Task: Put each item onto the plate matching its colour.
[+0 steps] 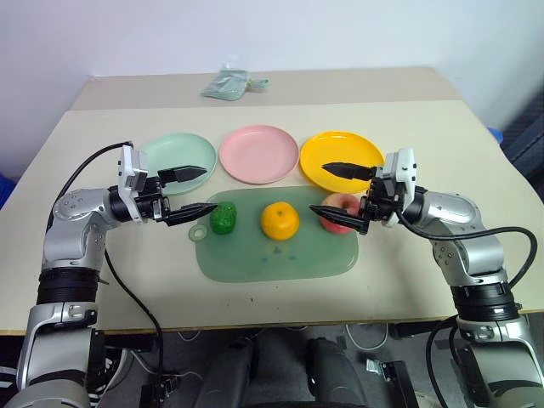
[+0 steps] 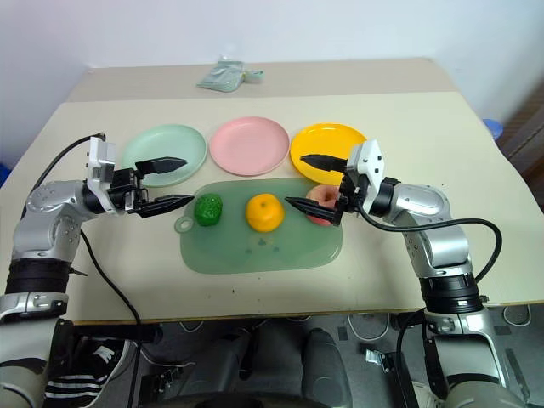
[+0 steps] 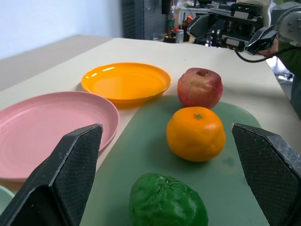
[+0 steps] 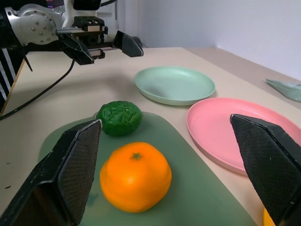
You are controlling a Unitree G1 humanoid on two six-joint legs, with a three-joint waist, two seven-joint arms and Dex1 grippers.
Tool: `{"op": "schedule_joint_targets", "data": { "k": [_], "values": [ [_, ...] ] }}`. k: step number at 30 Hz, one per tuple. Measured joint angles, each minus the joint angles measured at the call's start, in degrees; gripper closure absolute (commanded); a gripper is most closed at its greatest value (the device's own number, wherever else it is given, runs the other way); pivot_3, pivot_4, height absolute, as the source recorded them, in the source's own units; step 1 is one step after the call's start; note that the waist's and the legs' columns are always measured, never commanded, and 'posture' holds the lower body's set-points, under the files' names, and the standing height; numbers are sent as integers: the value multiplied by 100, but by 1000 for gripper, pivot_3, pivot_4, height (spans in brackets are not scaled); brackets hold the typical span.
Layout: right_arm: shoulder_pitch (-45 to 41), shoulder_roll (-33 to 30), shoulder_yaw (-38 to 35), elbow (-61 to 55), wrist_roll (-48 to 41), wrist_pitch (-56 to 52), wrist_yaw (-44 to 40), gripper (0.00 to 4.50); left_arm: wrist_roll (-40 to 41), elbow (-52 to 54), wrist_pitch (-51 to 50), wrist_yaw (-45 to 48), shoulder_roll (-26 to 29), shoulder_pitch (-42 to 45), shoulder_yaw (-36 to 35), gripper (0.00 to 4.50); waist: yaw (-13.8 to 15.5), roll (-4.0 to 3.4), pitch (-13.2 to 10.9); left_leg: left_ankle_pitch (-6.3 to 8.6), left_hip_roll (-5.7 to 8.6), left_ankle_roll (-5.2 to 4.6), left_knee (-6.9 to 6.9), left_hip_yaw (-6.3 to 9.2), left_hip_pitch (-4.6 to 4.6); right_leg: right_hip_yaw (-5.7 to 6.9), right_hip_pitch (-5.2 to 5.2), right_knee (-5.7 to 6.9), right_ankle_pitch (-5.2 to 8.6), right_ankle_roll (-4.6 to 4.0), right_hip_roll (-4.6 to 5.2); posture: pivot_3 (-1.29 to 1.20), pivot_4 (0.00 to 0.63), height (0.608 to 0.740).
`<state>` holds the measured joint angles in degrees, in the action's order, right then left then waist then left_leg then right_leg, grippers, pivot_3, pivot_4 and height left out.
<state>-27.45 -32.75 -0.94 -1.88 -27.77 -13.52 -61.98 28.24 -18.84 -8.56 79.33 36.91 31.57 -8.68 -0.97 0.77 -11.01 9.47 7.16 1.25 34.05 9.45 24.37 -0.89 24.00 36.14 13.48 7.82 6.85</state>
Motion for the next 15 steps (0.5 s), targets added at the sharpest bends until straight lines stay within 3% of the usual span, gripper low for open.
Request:
{"op": "schedule_joint_targets", "data": {
  "k": [15],
  "values": [
    [43,-284,-51,-83,-2,-89,-64,18,-10,-32,126,-76,-361,-3,26,0,15,0,0,0,-3,0,0,-7,1,-5,4,0,0,0,-1,0,150,740]
  ]
}}
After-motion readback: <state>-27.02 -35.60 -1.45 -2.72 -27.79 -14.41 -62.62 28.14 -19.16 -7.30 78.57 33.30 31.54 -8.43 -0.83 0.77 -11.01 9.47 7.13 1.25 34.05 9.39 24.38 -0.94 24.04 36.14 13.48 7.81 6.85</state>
